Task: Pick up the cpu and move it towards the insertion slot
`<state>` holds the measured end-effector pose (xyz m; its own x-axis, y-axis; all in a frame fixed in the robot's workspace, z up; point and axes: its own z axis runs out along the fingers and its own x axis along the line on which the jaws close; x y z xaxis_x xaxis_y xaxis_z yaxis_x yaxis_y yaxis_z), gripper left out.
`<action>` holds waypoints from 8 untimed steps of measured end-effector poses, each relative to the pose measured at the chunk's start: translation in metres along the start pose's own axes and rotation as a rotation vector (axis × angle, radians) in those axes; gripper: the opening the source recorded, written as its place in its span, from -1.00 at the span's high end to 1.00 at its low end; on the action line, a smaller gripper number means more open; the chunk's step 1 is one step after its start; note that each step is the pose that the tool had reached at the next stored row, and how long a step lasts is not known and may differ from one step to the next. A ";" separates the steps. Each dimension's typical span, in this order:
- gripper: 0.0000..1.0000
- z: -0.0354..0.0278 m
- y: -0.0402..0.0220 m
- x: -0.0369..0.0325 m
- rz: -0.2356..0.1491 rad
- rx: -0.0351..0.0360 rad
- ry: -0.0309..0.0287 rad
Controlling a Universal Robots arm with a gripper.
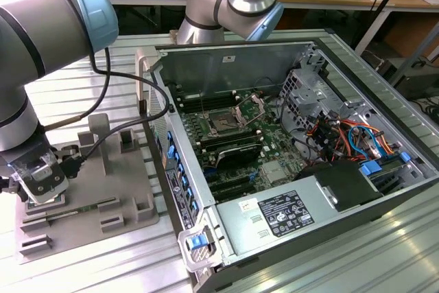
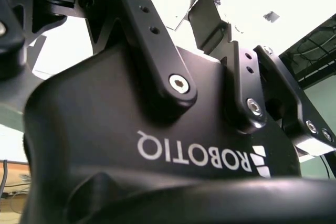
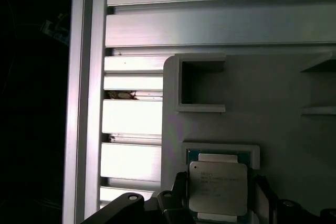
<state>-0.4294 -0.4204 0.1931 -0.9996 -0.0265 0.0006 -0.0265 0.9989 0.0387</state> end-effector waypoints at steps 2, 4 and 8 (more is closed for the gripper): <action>-0.22 0.0007 0.0000 0.0000 0.000 0.0000 -0.0001; -0.22 0.0012 0.0000 0.0000 0.000 0.0000 0.0000; -0.22 0.0017 -0.0001 0.0000 0.000 0.0000 0.0000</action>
<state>-0.4295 -0.4204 0.1914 -0.9996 -0.0266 0.0006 -0.0266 0.9989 0.0387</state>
